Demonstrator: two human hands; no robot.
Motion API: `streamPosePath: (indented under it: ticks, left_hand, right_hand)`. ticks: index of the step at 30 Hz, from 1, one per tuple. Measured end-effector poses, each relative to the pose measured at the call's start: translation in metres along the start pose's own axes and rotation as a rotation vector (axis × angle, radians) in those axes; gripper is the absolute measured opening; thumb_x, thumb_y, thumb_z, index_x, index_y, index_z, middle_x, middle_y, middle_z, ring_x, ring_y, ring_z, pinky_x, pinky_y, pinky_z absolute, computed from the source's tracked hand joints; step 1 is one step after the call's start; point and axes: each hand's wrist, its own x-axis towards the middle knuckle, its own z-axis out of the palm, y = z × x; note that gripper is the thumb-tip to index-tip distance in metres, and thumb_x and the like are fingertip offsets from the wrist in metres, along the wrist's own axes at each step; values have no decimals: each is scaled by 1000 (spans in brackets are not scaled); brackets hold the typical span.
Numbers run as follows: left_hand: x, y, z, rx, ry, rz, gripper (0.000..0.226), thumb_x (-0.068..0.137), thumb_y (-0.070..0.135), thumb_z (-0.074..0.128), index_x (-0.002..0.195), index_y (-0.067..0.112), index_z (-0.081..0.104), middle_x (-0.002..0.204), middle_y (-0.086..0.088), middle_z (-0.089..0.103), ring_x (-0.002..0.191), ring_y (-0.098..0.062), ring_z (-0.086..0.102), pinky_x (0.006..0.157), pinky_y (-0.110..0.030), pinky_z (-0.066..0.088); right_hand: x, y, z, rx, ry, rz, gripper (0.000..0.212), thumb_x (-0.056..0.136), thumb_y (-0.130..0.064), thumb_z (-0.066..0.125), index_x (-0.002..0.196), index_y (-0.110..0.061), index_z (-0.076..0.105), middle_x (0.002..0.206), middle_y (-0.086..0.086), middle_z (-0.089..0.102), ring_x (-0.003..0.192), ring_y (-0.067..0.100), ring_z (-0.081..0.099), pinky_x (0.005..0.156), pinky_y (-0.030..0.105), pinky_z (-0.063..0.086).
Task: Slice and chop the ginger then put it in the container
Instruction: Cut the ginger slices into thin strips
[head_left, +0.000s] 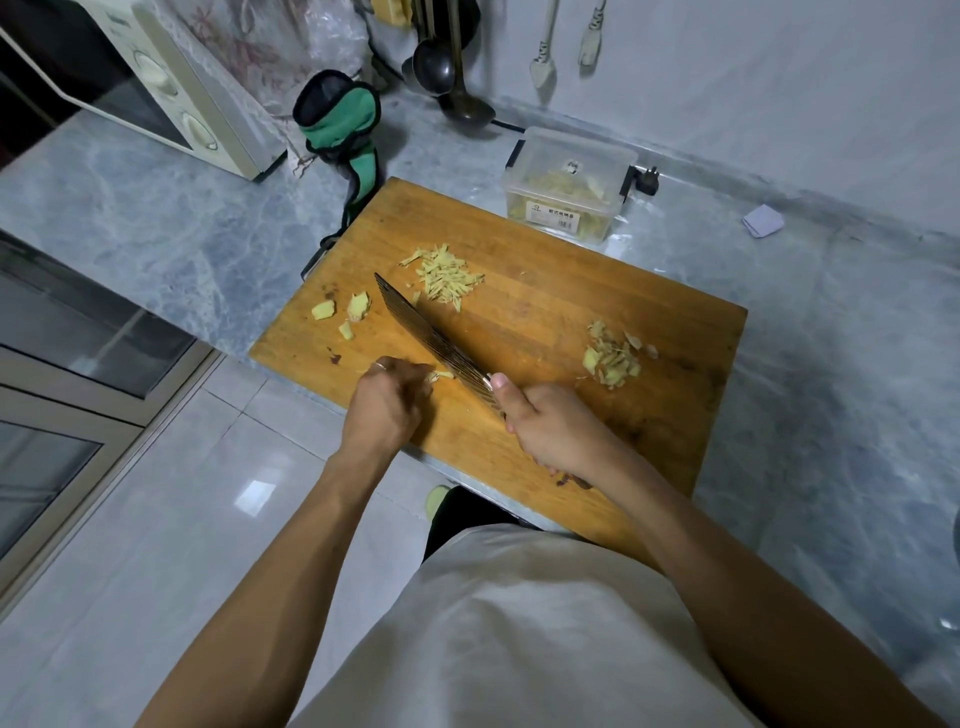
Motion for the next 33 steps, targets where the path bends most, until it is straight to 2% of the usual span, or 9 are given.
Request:
streamPosePath:
  ticks: [2, 4, 6, 8, 13, 18, 24, 29, 33]
  left_hand:
    - [6, -1, 0, 104, -34, 8, 28, 92, 9, 61, 118, 13, 71, 116, -9, 58, 100, -29, 61, 92, -22, 47]
    - [12, 0, -4, 173, -84, 30, 29, 92, 9, 60, 120, 13, 70, 121, -12, 57, 102, -31, 61, 96, -31, 48]
    - [14, -3, -11, 224, -151, 98, 33, 91, 6, 60, 122, 12, 68, 126, -11, 56, 106, -31, 62, 97, -30, 48]
    - [9, -13, -18, 233, -184, 165, 37, 88, 0, 63, 122, 12, 68, 127, -8, 55, 109, -26, 61, 95, -20, 43]
    - [-6, -38, -15, 80, -46, 150, 37, 81, -14, 63, 108, 8, 74, 117, -7, 57, 105, -23, 60, 95, -25, 46]
    - [-15, -28, 3, 19, 36, 122, 32, 84, -11, 61, 105, 7, 76, 115, -6, 59, 103, -17, 58, 93, -11, 37]
    - [-24, -10, 27, -49, 173, 141, 24, 88, -5, 60, 103, 7, 74, 113, -6, 65, 97, -20, 63, 89, -15, 44]
    - [-36, -1, 39, 63, 197, 90, 27, 84, -2, 67, 110, 4, 72, 117, -9, 66, 109, -26, 61, 82, -34, 56]
    - [-42, 2, 44, 120, 249, 138, 25, 86, 0, 66, 111, 0, 72, 115, -13, 69, 105, -30, 64, 75, -38, 58]
  right_hand:
    - [-1, 0, 2, 4, 6, 2, 84, 103, -61, 27, 84, 14, 60, 56, 8, 50, 45, 19, 49, 48, 31, 43]
    - [-3, 1, 3, 16, 2, 7, 84, 104, -60, 27, 87, 14, 61, 57, 9, 50, 43, 17, 48, 45, 27, 41]
    - [-4, 2, 4, 28, -14, 14, 83, 104, -59, 27, 87, 15, 60, 57, 8, 50, 38, 13, 45, 39, 20, 37]
    - [-5, 3, 4, 31, -28, 29, 84, 104, -60, 27, 87, 15, 61, 57, 9, 50, 40, 16, 46, 37, 19, 36]
    - [-1, 5, 5, 38, -87, 45, 74, 101, -66, 27, 78, -4, 61, 59, 11, 52, 47, 22, 49, 44, 26, 40]
    - [10, 3, -3, 41, -137, 90, 70, 102, -65, 28, 73, -9, 59, 56, 5, 52, 45, 18, 49, 48, 30, 43]
    - [25, 7, -28, -4, -83, 100, 72, 101, -68, 27, 71, -11, 58, 51, 0, 52, 43, 17, 49, 51, 31, 45]
    - [18, 10, -34, -103, -61, -33, 75, 101, -67, 23, 71, -9, 60, 54, 8, 46, 45, 19, 45, 53, 32, 40]
    - [15, 11, -27, -162, -84, -73, 76, 101, -66, 23, 60, -9, 51, 53, 5, 45, 48, 20, 46, 59, 42, 47]
